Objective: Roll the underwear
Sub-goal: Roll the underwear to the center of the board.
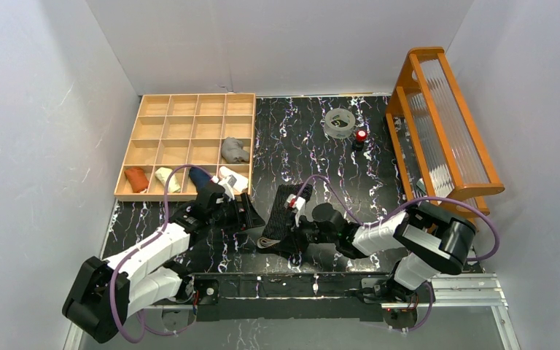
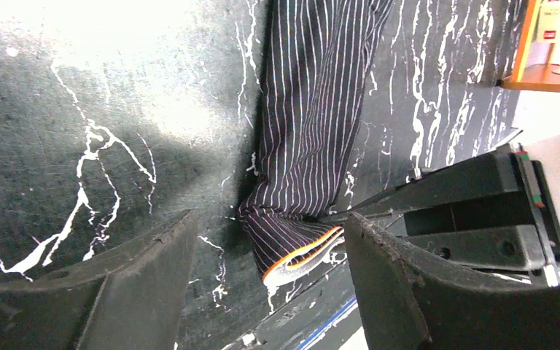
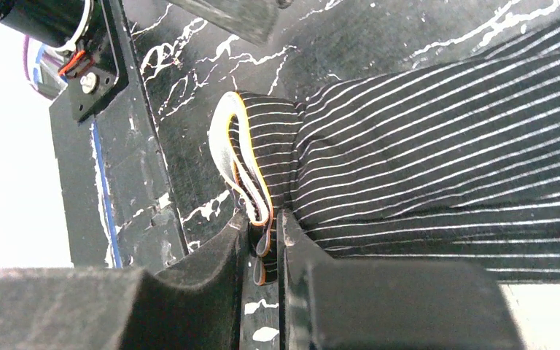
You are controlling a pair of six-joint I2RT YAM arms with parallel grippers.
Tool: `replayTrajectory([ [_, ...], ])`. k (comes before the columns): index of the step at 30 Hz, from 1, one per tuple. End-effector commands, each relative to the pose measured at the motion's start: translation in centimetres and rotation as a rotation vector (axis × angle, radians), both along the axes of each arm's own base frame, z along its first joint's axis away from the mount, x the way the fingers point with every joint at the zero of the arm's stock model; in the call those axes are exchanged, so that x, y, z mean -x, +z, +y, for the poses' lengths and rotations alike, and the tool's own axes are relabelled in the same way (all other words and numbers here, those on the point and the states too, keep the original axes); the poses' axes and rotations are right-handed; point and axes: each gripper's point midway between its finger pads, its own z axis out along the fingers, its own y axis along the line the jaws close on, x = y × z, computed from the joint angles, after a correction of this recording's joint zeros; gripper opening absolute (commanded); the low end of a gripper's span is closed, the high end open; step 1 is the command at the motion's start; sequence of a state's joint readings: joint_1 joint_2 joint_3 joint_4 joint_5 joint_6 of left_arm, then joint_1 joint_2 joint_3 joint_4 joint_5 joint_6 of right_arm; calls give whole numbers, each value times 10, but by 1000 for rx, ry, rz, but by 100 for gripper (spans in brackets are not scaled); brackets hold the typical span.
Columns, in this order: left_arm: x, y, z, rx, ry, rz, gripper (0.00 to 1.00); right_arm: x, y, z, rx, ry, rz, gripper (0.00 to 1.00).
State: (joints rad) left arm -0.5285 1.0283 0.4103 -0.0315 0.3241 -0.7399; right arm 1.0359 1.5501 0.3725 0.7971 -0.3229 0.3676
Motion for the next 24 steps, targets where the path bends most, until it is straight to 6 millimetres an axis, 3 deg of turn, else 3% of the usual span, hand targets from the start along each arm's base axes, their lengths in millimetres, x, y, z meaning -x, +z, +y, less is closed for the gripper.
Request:
replayTrajectory([
  [1,6,13,-7,61,-18,-1,71,-7,-2,-11,12,-129,107,1],
  [10,4,18,-10,96,-27,-40,70,-7,-3,-22,-27,-194,265,1],
  [21,15,19,-18,181,-72,-65,68,-9,-31,-33,3,-287,608,1],
  [24,22,4,-27,184,-156,-48,66,-10,-42,-43,-26,-304,772,1],
])
